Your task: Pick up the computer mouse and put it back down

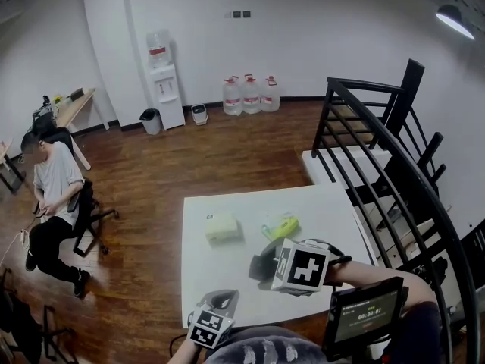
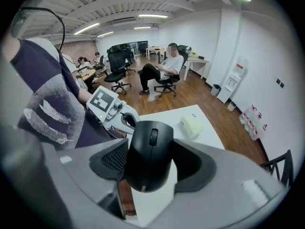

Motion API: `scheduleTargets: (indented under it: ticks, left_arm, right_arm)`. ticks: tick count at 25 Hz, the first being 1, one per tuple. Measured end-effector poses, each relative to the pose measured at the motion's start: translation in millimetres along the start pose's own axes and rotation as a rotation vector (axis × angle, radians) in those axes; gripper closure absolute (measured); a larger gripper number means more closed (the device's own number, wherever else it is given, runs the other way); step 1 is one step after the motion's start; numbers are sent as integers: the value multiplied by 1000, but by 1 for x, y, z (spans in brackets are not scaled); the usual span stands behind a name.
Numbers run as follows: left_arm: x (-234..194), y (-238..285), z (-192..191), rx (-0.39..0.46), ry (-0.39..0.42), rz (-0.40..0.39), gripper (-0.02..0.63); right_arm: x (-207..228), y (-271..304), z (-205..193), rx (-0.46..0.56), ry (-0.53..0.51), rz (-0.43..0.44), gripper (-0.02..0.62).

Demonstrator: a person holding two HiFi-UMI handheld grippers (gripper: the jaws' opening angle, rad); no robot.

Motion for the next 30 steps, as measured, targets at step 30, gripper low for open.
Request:
scheduleTargets:
  ticks: [30]
  left_arm:
    - [-25, -42, 111, -56, 192, -76, 591]
  right_arm:
    - [-12, 2, -10, -80, -90, 82, 296]
Point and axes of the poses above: the fingertips, and each gripper's own axes: y forward along the fingers, x to its right, z out of its top, the point moved 10 cm from there along -y, backward along the fingers, and after that the axes turned 12 degrees about -z, right-handed, at the moved point
